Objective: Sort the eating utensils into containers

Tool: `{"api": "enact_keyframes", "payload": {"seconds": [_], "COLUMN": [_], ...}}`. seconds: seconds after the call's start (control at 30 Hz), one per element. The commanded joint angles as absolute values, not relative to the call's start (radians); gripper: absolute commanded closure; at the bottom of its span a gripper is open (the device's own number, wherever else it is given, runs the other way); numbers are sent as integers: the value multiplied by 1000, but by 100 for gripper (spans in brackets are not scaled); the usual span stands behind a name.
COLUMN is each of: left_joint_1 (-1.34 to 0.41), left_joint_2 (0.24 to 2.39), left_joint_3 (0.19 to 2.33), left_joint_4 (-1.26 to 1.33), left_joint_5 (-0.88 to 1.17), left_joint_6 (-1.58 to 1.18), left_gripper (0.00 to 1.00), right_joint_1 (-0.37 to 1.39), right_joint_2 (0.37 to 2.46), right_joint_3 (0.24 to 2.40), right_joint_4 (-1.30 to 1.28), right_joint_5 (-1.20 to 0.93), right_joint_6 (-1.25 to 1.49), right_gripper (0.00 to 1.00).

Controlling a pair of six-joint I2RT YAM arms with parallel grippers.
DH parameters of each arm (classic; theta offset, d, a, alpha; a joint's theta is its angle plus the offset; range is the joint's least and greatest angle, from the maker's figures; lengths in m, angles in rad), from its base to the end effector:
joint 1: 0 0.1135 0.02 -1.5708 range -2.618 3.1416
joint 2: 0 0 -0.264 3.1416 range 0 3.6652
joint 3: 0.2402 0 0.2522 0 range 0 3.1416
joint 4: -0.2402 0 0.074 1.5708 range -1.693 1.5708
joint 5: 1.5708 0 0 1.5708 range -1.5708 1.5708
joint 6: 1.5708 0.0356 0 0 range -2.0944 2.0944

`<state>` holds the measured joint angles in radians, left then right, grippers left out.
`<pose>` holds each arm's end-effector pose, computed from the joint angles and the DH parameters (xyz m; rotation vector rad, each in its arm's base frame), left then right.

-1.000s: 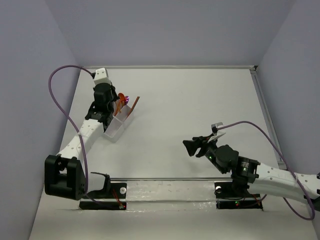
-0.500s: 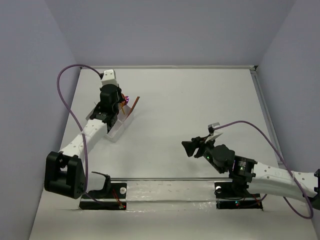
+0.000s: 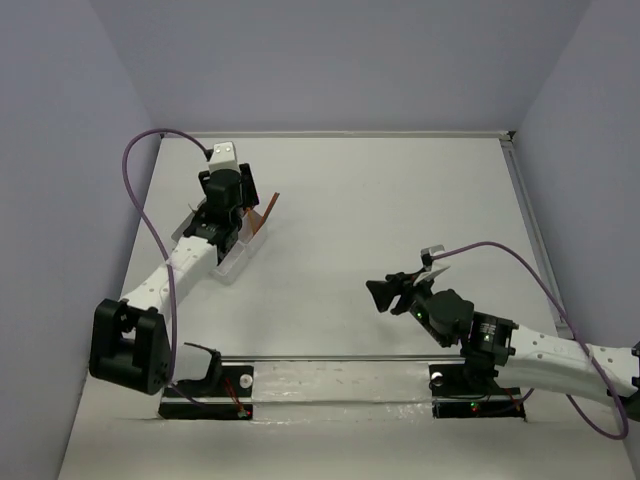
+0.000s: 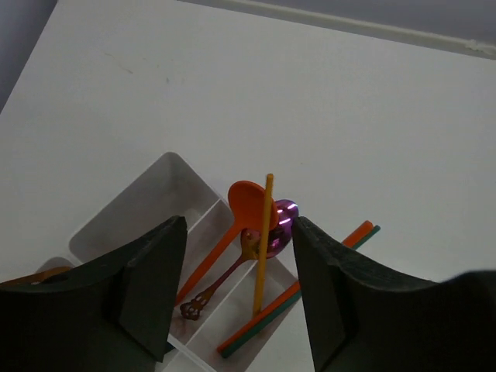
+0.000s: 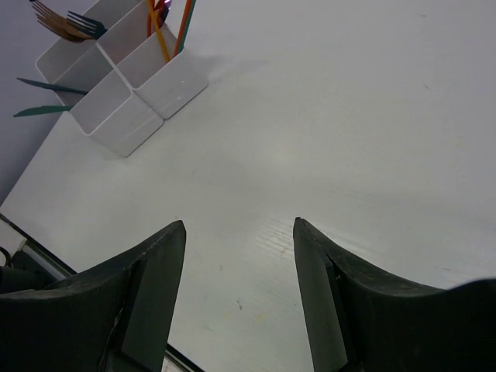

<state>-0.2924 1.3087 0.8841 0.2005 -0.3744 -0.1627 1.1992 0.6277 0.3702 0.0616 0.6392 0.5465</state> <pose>0.2948 -0.0752 0.2984 -0.1512 1.7727 0.0080 0.0776 0.1405 0.2442 -0.1087 1.7790 0.7161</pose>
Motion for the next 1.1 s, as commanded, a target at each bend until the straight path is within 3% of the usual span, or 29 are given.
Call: {"api": "enact_keyframes", "payload": {"seconds": [0.0, 0.03, 0.07, 0.2, 0.27, 0.4, 0.43, 0.77, 1.07], "left_joint_1": [-345, -345, -359, -368, -368, -368, -368, -368, -368], "left_joint_2": [1207, 1189, 1148, 1018, 929, 769, 738, 433, 279], "left_joint_3": [954, 966, 971, 968, 950, 913, 907, 809, 692], "left_joint_4": [219, 215, 207, 196, 192, 167, 161, 15, 2], "left_joint_5": [-358, -341, -319, -223, -198, -157, -152, -123, -74], "left_joint_6": [-195, -201, -209, -256, -273, -296, -298, -334, -354], "left_gripper": [27, 25, 13, 8, 1, 1, 1, 1, 1], "right_joint_1": [1209, 1209, 1209, 1209, 1209, 1209, 1209, 1209, 1209], "right_joint_2": [618, 621, 626, 632, 626, 589, 580, 555, 480], "right_joint_3": [374, 374, 379, 405, 423, 481, 492, 730, 687], "right_joint_4": [61, 61, 60, 34, 2, -87, -94, -343, -299], "right_joint_5": [687, 687, 690, 713, 730, 764, 767, 796, 880], "right_joint_6": [549, 549, 549, 546, 552, 531, 516, 440, 459], "right_gripper": [36, 36, 36, 35, 24, 1, 0, 0, 0]}}
